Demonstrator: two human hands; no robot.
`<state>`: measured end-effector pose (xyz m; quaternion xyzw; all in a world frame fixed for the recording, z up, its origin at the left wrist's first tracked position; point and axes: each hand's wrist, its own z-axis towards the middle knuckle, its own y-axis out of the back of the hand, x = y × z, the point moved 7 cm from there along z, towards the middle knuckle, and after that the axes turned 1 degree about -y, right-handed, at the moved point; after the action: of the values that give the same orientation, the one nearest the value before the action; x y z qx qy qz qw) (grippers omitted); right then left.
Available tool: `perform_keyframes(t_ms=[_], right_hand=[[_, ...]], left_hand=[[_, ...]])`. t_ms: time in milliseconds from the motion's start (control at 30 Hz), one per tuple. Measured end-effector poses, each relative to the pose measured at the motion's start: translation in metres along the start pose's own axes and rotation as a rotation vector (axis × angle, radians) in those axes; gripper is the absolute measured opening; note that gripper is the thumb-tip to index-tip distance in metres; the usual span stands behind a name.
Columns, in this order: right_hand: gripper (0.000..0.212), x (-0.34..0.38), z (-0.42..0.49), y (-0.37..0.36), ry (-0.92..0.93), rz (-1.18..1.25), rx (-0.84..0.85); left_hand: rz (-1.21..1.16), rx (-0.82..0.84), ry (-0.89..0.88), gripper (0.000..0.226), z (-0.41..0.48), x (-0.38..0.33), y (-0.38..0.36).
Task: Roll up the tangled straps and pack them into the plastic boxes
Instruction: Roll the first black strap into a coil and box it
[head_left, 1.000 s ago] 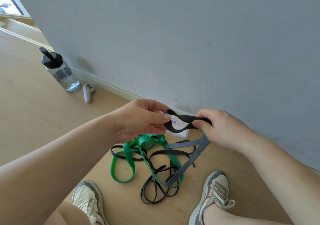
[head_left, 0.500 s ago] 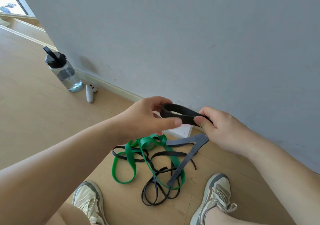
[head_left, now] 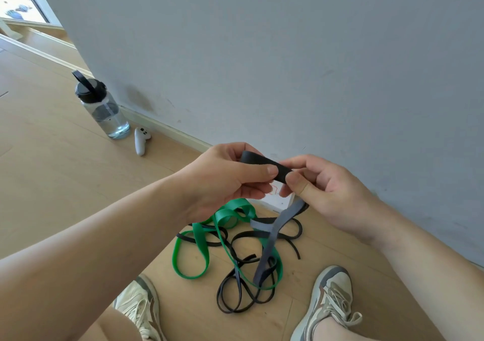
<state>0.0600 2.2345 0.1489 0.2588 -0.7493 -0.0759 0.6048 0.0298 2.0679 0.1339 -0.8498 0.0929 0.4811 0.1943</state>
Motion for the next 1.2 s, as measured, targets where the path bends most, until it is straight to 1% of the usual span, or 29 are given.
perform_keyframes(t_ms=[100, 167, 200, 300, 367, 433, 467, 533, 600, 633, 700, 767, 867, 900, 933, 1000, 1033, 1100, 1133, 1200], right_hand=[[0.014, 0.011, 0.002, 0.0, -0.001, -0.069, -0.036], [0.012, 0.014, 0.006, 0.002, -0.043, -0.097, -0.048], [0.012, 0.015, 0.007, 0.004, -0.072, -0.091, -0.06], [0.018, 0.016, 0.008, 0.01, -0.136, -0.073, -0.114], [0.019, 0.015, 0.007, 0.008, -0.159, -0.088, -0.093], [0.019, 0.014, 0.006, 0.005, -0.173, -0.105, -0.058], [0.018, 0.014, 0.004, 0.005, -0.16, -0.099, -0.059], [0.016, 0.024, 0.0, 0.004, -0.067, -0.027, -0.091], [0.026, 0.037, -0.005, 0.003, 0.046, 0.065, -0.139], [0.028, 0.042, -0.007, 0.003, 0.083, 0.092, -0.158], [0.024, 0.047, -0.009, 0.004, 0.112, 0.088, -0.218], [0.021, 0.048, -0.008, 0.009, 0.108, 0.062, -0.266], [0.023, 0.045, -0.004, 0.014, 0.066, 0.023, -0.252], [0.022, 0.043, -0.002, 0.015, 0.045, -0.003, -0.245], [0.021, 0.041, -0.001, 0.016, 0.028, -0.026, -0.239], [0.02, 0.038, 0.001, 0.015, 0.005, -0.048, -0.235], [0.02, 0.036, 0.001, 0.014, 0.0, -0.057, -0.231], [0.019, 0.036, 0.001, 0.014, -0.002, -0.065, -0.218], [0.018, 0.036, 0.001, 0.014, -0.003, -0.062, -0.218], [0.015, 0.035, 0.001, 0.015, -0.003, -0.052, -0.224]], left_hand=[[0.045, 0.006, -0.003, 0.016, -0.003, 0.003, -0.002], [0.089, 0.001, 0.005, 0.026, -0.004, 0.002, -0.001], [0.1, 0.005, 0.013, 0.027, -0.006, 0.0, 0.0], [0.154, 0.012, 0.023, 0.021, -0.011, -0.008, 0.006], [0.166, 0.04, 0.022, 0.018, -0.014, -0.01, 0.007], [0.127, 0.061, 0.024, 0.018, -0.016, -0.01, 0.005], [0.09, 0.051, 0.015, 0.02, -0.017, -0.011, 0.005], [-0.04, 0.014, -0.005, 0.026, -0.018, -0.014, 0.009], [-0.18, -0.008, -0.018, 0.032, -0.016, -0.017, 0.012], [-0.232, -0.004, -0.018, 0.034, -0.016, -0.019, 0.012], [-0.281, 0.026, -0.016, 0.036, -0.015, -0.019, 0.007], [-0.251, 0.033, -0.017, 0.037, -0.014, -0.018, 0.002], [-0.129, -0.011, -0.033, 0.029, -0.012, -0.019, 0.004], [-0.029, -0.043, -0.057, 0.026, -0.012, -0.02, 0.006], [0.127, -0.089, -0.105, 0.023, -0.012, -0.022, 0.008], [0.5, -0.22, -0.278, 0.017, -0.014, -0.031, 0.011], [0.638, -0.265, -0.393, 0.013, -0.018, -0.038, 0.008], [0.768, -0.235, -0.617, 0.007, -0.022, -0.046, -0.002], [0.805, -0.211, -0.689, 0.008, -0.023, -0.047, -0.006], [0.834, -0.19, -0.706, 0.007, -0.022, -0.046, -0.008]])
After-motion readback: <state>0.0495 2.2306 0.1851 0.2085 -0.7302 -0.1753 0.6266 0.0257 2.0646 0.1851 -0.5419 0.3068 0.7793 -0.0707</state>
